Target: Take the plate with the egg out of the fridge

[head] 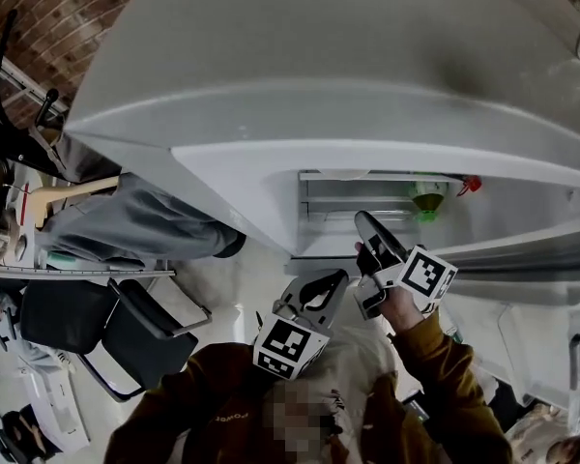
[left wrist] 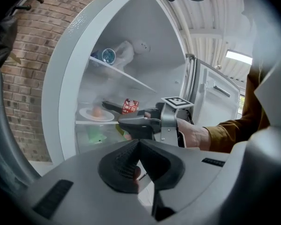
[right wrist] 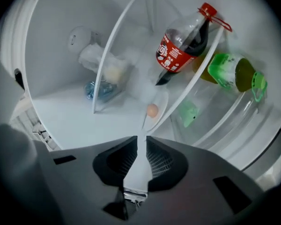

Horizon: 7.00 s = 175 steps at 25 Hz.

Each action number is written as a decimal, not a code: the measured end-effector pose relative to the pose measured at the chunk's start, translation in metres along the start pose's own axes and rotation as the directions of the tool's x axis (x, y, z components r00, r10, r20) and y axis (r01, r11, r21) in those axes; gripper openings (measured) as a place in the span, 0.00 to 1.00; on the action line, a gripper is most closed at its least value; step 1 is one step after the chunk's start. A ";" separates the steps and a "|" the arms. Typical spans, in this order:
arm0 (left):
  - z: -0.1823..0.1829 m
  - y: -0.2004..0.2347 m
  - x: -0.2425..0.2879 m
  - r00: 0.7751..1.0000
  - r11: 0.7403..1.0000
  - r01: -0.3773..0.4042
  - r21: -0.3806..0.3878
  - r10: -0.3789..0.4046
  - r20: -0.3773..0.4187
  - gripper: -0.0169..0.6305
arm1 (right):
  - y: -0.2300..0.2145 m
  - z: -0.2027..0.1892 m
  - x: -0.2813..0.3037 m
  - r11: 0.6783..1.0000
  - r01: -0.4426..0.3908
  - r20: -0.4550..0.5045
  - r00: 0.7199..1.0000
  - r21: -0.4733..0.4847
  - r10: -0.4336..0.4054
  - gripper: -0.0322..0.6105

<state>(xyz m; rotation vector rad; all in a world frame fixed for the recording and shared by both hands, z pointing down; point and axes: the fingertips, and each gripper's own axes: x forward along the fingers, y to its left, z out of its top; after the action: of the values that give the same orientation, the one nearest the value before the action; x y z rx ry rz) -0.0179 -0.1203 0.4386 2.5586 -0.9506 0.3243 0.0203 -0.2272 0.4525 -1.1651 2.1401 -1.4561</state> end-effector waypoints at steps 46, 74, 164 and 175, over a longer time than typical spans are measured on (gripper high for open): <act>0.000 0.009 -0.019 0.998 0.998 -0.064 -0.026 0.065 0.019 0.04 | -0.052 0.010 0.072 0.829 0.053 0.061 0.993 0.557 -0.104 0.27; -0.003 0.013 -0.017 0.998 0.997 -0.067 -0.045 0.068 0.016 0.04 | -0.040 0.011 0.060 0.830 -0.007 0.084 0.995 0.558 -0.047 0.08; 0.009 0.015 -0.009 0.999 0.998 -0.031 -0.057 0.033 0.036 0.04 | 0.028 -0.013 -0.087 0.848 -0.104 0.032 0.994 0.519 0.102 0.08; 0.003 0.019 -0.006 0.999 0.996 -0.027 -0.080 0.029 0.019 0.04 | 0.011 -0.028 -0.094 0.840 -0.086 0.026 0.996 0.536 0.086 0.08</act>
<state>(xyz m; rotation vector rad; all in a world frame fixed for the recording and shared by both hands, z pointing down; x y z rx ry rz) -0.0345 -0.1314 0.4391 2.4823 -0.9876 0.2633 0.0559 -0.1366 0.4375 -0.8404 1.5846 -1.8430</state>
